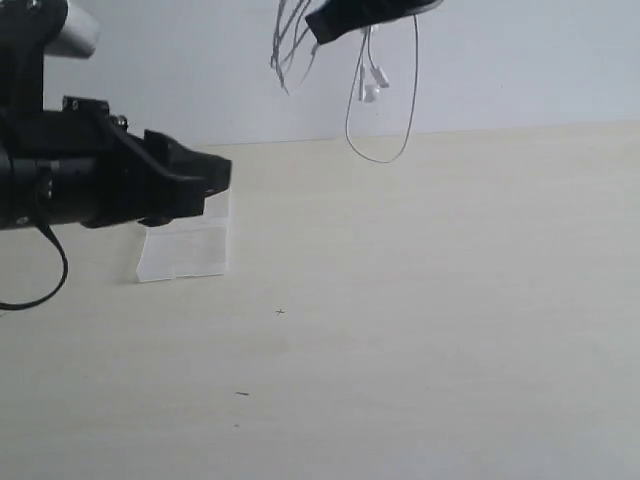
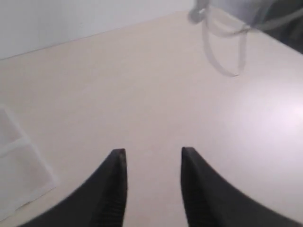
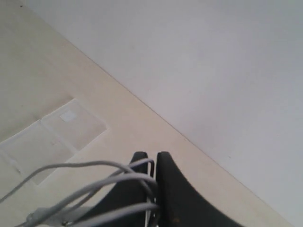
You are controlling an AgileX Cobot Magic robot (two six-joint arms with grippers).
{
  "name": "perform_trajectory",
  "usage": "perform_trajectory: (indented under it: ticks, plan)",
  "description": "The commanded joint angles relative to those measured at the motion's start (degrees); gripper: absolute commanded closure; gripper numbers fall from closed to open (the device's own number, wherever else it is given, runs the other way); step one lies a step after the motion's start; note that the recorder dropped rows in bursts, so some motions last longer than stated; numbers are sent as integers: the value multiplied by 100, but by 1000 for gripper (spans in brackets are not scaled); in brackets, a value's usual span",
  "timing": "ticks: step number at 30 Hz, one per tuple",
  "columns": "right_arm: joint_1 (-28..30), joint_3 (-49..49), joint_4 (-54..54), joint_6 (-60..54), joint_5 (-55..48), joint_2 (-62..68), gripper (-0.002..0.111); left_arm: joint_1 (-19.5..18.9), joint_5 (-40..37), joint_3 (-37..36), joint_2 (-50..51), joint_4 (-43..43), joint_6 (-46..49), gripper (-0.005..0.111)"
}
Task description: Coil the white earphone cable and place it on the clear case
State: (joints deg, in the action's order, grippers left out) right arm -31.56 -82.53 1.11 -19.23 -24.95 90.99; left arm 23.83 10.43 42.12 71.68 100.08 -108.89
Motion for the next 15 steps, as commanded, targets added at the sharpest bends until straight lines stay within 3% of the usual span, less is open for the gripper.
perform_trajectory:
  ticks: [1, 2, 8, 12, 15]
  plan:
    - [23, -336, 35, -34, -401, -20, 108, 9, -1324, -495, -28, -13, -55, 97]
    - [23, -360, 35, -78, -470, -20, 108, 9, -1488, -600, -28, -13, -55, 107]
    - [-446, -646, 578, -655, -785, 262, 108, 9, -2715, -1273, -41, -533, -92, 107]
    - [-774, -1445, 593, -298, -759, 1185, 108, 9, -2807, -1503, -214, -616, -34, 107]
    - [-804, -2364, 1082, 158, -888, 2077, 108, 9, -3289, -1830, -545, -773, -34, 107]
